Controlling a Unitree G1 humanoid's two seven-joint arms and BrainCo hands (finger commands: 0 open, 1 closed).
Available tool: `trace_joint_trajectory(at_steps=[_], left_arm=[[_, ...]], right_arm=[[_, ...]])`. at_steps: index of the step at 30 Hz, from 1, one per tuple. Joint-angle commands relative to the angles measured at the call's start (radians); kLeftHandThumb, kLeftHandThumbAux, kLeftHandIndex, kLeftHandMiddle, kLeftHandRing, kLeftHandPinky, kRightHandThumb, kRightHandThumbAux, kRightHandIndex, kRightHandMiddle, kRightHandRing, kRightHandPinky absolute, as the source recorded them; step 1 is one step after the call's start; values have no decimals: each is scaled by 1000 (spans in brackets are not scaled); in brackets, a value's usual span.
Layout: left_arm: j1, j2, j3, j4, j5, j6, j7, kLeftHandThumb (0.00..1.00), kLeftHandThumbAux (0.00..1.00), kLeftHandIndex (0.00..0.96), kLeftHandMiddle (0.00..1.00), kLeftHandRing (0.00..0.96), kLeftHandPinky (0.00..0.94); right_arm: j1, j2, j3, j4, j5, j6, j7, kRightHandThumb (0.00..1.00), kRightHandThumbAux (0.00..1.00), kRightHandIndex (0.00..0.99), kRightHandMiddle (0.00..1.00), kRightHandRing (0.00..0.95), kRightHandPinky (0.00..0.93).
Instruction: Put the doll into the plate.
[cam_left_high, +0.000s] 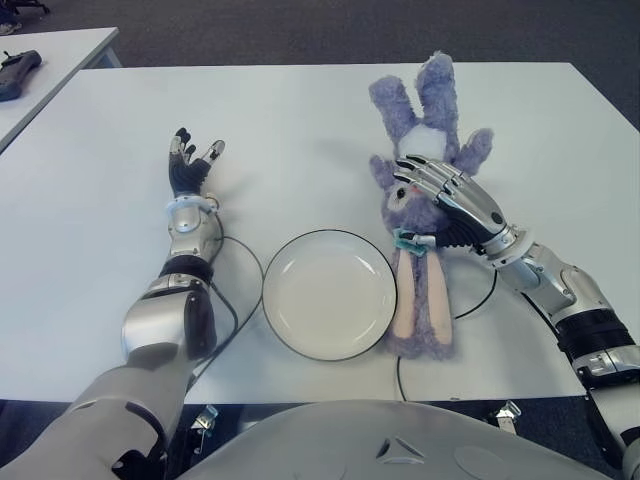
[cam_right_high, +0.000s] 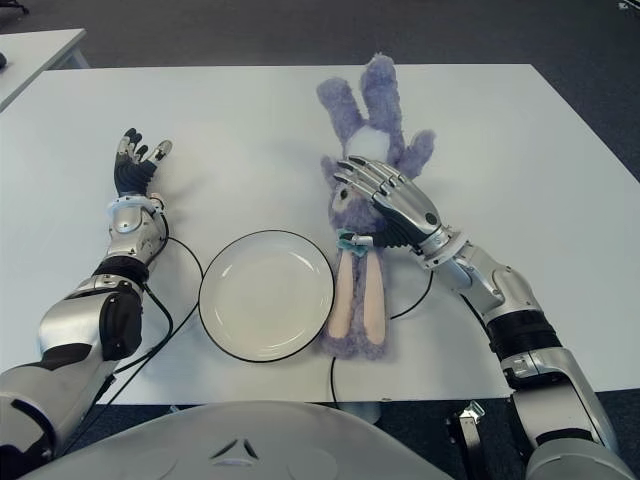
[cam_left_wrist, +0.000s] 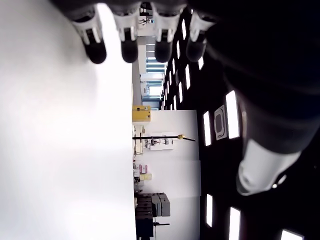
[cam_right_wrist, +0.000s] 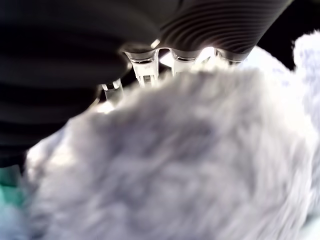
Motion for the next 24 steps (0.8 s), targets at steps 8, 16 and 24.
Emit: trace_joint_trajectory(at_steps=[8,16,24], left_arm=[[197,-92,2,137,-1,142,9,16,720,45,40,14,28],[199,-92,0,137,1,141,7,25,714,45,39,16,25],[199,-93,0,136,1,143,11,35,695,37,40,16,20]], right_arm=[[69,0,22,5,37,-43,50,238,426,0,0,34,113],[118,-7,20,-37,99,-39,117,206,427,0,0,40,109],[153,-1,12,-72,150,-27,166,203,438,13,15,68,100]])
